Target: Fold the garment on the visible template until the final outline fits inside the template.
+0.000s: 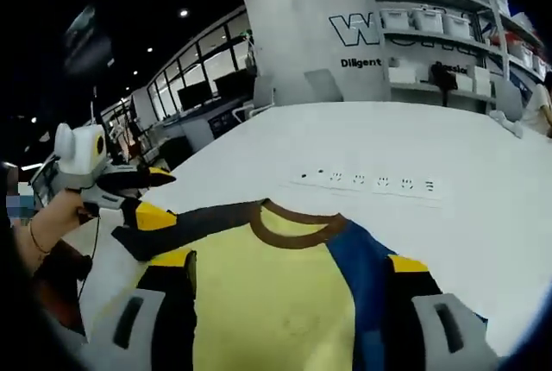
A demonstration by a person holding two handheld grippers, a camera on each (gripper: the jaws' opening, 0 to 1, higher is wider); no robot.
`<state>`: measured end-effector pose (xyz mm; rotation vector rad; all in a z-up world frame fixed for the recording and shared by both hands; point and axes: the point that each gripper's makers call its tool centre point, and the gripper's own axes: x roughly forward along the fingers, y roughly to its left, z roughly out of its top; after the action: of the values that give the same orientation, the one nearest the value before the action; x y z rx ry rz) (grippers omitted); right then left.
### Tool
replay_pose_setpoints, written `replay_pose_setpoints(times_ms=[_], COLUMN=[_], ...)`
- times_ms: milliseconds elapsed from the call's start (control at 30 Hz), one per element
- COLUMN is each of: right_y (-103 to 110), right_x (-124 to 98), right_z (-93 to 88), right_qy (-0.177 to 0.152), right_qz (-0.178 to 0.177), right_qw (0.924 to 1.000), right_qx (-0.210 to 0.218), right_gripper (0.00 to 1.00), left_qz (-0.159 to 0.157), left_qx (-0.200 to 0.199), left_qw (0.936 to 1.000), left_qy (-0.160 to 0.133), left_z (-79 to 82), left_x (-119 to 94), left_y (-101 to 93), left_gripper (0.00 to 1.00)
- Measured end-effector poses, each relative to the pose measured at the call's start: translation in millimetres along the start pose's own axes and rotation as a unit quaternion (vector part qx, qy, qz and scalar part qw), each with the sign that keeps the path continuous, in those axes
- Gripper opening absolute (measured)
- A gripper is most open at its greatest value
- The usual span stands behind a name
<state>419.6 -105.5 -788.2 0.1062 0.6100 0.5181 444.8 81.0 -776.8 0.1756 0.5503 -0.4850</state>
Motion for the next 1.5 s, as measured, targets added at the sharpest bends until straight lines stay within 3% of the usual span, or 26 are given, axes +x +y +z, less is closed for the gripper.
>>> replay_pose_setpoints(times_ms=[133, 167, 267, 400, 867, 1000, 1167, 1333, 1500], right_y=[6, 8, 10, 12, 21, 25, 28, 33, 41], right_x=[-13, -18, -28, -40, -69, -77, -85, -89, -87], right_z=[-10.7, -18.1, -22.2, -30.9, -72.4, -82.0, -90.8, -112.7, -127.7], right_qy=[0.007, 0.023, 0.018, 0.021, 0.04, 0.042, 0.035, 0.051, 0.07], right_qz=[0.005, 0.007, 0.011, 0.013, 0.014, 0.014, 0.005, 0.004, 0.015], right_qw=[0.9999, 0.9996, 0.9996, 0.9995, 0.9988, 0.9985, 0.9989, 0.9979, 0.9964], right_qx=[0.008, 0.015, 0.02, 0.02, 0.024, 0.031, 0.032, 0.039, 0.046], right_gripper=[0.93, 0.94, 0.96, 0.96, 0.9, 0.89, 0.83, 0.73, 0.59], left_qz=[-0.003, -0.006, 0.0, -0.007, -0.018, -0.02, -0.023, -0.021, -0.027], left_qx=[-0.011, -0.01, -0.007, -0.017, -0.03, -0.034, -0.056, -0.066, -0.059], left_qw=[0.9999, 0.9999, 0.9999, 0.9998, 0.9993, 0.9991, 0.9979, 0.9974, 0.9971], left_qy=[-0.001, 0.0, 0.012, 0.007, 0.011, 0.017, 0.022, 0.02, 0.038], left_z=[-5.1, -7.0, -17.2, -21.8, -47.1, -60.8, -78.3, -89.2, -107.2], left_x=[-11, -12, -19, -31, -70, -83, -92, -109, -122], left_y=[-5.7, -7.3, -8.6, -14.2, -35.8, -42.0, -44.1, -46.3, -53.4], left_gripper=[0.85, 0.87, 0.91, 0.97, 0.99, 0.99, 0.97, 0.97, 0.94])
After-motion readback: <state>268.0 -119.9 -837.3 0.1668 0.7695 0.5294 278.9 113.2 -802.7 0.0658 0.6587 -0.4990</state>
